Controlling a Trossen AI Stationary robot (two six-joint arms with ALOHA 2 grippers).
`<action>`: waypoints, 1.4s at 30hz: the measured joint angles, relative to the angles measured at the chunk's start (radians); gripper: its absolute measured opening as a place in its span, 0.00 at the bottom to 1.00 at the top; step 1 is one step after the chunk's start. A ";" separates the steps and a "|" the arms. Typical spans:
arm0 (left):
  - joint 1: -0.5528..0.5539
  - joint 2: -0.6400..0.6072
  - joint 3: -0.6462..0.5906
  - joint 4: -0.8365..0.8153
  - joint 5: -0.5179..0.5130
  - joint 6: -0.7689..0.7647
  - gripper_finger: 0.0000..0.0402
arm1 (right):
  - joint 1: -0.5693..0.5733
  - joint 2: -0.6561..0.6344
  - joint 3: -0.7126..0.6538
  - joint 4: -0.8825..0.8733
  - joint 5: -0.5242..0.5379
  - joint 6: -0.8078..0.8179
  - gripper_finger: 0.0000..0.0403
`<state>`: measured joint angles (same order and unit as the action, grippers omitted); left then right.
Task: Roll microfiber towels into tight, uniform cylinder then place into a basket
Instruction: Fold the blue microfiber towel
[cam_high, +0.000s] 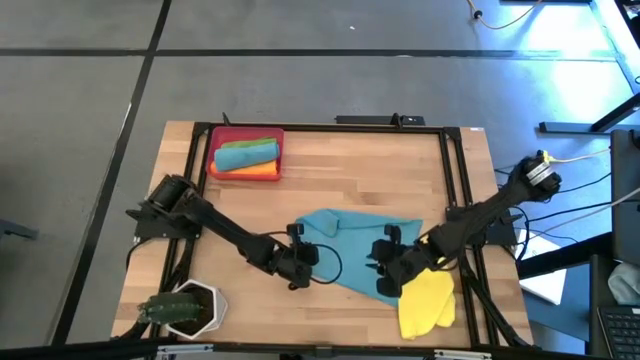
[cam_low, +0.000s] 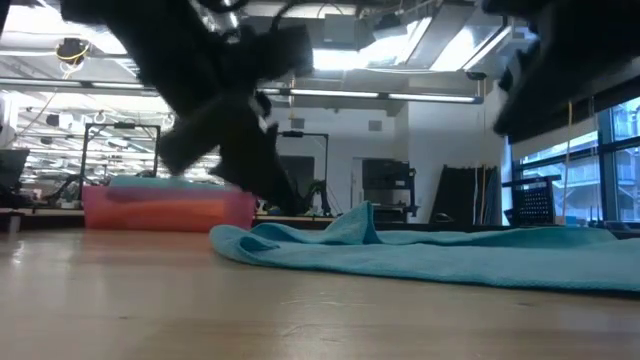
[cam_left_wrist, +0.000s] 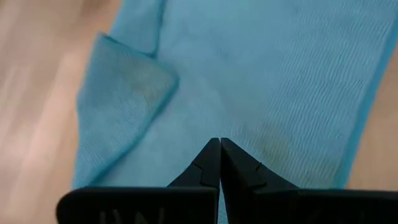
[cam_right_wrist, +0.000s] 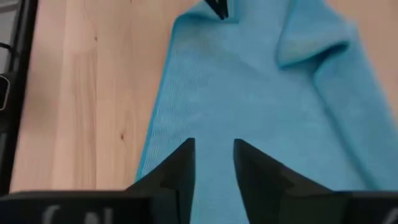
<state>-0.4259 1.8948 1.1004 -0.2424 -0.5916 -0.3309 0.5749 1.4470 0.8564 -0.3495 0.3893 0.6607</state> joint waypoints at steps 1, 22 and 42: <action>0.000 0.012 0.000 -0.002 0.002 0.001 0.00 | 0.007 0.011 -0.019 0.031 0.000 0.018 0.26; -0.114 0.032 0.002 -0.325 0.013 -0.203 0.00 | 0.097 0.128 -0.196 0.208 -0.053 0.277 0.05; -0.252 -0.064 0.000 -0.418 -0.120 -0.395 0.00 | 0.096 0.129 -0.209 0.186 -0.077 0.281 0.01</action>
<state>-0.6784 1.8313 1.1004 -0.6606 -0.7113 -0.7263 0.6712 1.5757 0.6476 -0.1631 0.3119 0.9417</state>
